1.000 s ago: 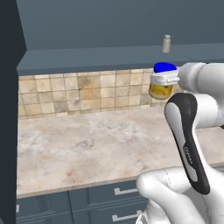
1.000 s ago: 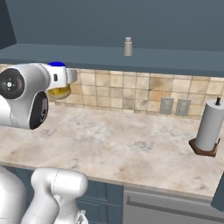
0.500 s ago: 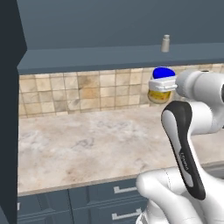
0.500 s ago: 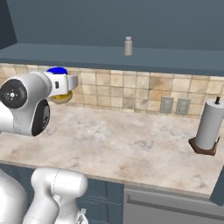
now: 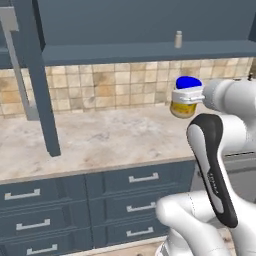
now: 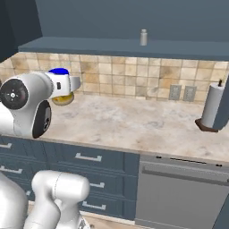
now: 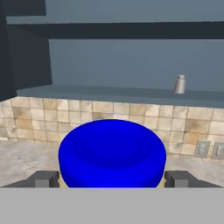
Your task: Move the mayonnaise and shaker from the cabinet to the dining counter.
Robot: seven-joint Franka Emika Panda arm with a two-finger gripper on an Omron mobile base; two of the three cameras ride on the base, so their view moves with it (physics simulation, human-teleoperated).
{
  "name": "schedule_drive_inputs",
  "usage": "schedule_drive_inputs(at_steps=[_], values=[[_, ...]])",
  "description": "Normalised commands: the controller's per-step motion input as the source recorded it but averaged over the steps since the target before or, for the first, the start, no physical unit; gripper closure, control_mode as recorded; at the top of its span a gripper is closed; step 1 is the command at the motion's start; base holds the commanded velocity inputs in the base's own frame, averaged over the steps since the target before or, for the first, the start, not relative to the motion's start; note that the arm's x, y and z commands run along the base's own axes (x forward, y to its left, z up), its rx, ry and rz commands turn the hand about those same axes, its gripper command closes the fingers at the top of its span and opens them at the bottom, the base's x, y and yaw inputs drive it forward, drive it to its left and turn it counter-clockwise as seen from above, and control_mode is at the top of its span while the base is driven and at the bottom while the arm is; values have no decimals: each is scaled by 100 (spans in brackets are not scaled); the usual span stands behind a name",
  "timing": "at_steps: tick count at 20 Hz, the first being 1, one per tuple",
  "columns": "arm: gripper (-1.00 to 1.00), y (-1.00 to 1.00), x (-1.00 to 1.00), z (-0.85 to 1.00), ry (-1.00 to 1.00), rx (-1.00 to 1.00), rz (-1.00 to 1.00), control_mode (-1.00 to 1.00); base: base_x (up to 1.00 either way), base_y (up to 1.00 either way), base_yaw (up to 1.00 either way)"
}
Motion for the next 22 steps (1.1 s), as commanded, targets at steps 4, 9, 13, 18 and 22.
schedule_drive_inputs(at_steps=[4, 9, 13, 18, 22], values=[[100, 0, 0, 0, 0, 0, 0, 100, -43, 60, -1], [100, 0, 0, 0, 0, 0, 0, 100, -56, 31, -2], [100, 0, 0, 0, 0, 0, 0, 100, -72, 0, -3], [100, 0, 0, 0, 0, 0, 0, 100, -99, 9, -1], [100, 0, 0, 0, 0, 0, 0, 100, -100, 12, 0]])
